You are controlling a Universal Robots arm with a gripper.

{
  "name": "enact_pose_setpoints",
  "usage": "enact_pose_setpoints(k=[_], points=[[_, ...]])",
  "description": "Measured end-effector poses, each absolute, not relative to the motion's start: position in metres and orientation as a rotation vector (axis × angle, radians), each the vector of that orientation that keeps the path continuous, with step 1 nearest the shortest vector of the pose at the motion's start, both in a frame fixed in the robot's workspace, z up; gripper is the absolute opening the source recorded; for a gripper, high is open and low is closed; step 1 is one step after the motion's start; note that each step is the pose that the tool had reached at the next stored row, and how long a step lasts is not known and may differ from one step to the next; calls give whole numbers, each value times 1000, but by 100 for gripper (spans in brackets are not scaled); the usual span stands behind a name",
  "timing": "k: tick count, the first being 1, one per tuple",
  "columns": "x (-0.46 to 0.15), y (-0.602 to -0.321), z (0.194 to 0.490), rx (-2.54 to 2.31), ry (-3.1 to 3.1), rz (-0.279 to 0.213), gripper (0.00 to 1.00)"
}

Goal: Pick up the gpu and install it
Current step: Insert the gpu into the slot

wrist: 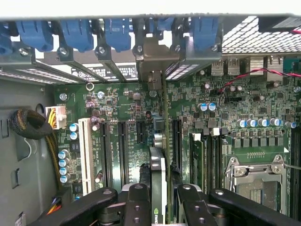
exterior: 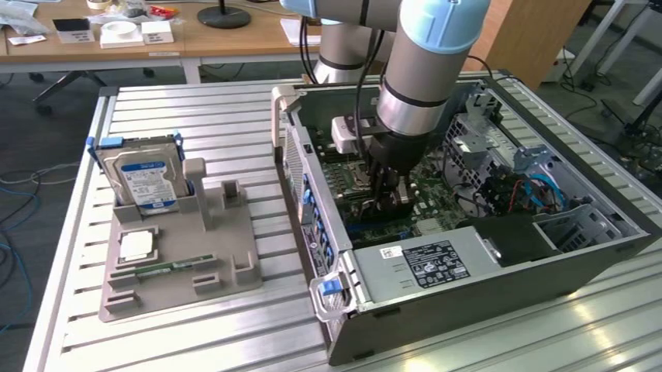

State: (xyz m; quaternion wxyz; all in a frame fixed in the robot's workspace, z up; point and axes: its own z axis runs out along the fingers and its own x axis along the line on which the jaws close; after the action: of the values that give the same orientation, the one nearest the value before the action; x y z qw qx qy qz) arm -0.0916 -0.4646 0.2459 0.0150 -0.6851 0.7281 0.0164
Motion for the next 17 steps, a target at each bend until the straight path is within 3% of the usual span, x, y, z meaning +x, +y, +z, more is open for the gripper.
enact_pose_setpoints(k=[17], points=[[-92,-465,251,-2132,2266,51,34]])
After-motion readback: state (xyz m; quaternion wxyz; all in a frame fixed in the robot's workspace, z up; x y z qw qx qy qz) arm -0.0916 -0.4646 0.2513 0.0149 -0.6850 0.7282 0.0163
